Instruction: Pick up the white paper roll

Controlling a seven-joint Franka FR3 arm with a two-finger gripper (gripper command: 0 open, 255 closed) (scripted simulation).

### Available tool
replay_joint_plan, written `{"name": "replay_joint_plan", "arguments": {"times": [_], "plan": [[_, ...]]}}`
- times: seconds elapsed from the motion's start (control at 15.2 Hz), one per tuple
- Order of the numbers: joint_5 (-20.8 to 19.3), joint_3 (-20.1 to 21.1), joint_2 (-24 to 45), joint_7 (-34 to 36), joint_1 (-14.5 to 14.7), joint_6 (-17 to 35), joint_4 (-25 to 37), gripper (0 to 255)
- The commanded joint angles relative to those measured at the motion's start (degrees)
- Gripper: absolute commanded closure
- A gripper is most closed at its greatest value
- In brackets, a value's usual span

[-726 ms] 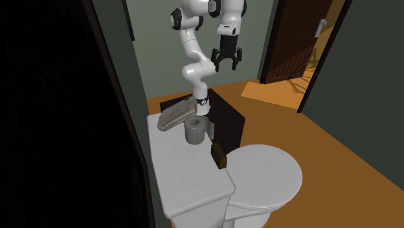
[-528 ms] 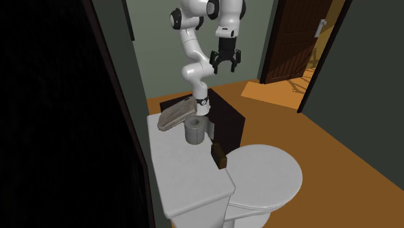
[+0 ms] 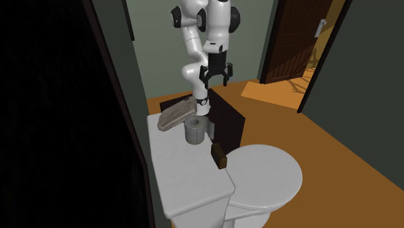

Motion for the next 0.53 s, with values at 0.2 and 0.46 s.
{"name": "replay_joint_plan", "arguments": {"times": [0.2, 0.46], "plan": [[0.4, -5.7, 8.5, -5.6, -0.4, 5.4, 4.0, 0], [2.4, -10.1, 15.9, -10.5, -0.3, 9.0, 8.2, 0]]}}
